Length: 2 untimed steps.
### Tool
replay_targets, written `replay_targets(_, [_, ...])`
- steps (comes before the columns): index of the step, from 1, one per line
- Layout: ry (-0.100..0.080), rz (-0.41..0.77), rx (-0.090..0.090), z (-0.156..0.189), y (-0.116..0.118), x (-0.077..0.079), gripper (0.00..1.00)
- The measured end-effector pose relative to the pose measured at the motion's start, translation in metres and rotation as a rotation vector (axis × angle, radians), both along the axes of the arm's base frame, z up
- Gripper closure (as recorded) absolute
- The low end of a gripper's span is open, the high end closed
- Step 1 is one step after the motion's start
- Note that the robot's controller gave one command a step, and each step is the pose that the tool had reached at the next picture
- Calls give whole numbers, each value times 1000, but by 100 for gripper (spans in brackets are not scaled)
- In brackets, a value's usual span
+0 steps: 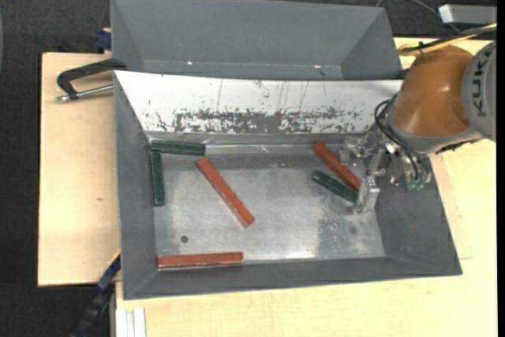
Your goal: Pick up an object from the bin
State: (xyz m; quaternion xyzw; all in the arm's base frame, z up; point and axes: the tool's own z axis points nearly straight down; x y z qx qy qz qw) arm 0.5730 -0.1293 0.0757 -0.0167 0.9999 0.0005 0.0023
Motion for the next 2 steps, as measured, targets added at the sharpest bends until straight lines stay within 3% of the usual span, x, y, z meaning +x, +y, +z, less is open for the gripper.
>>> replay_targets(1, [0,-14,-1,2,0,0,0])
replay_targets(2, [-1,-93,0,1,-12,14,0])
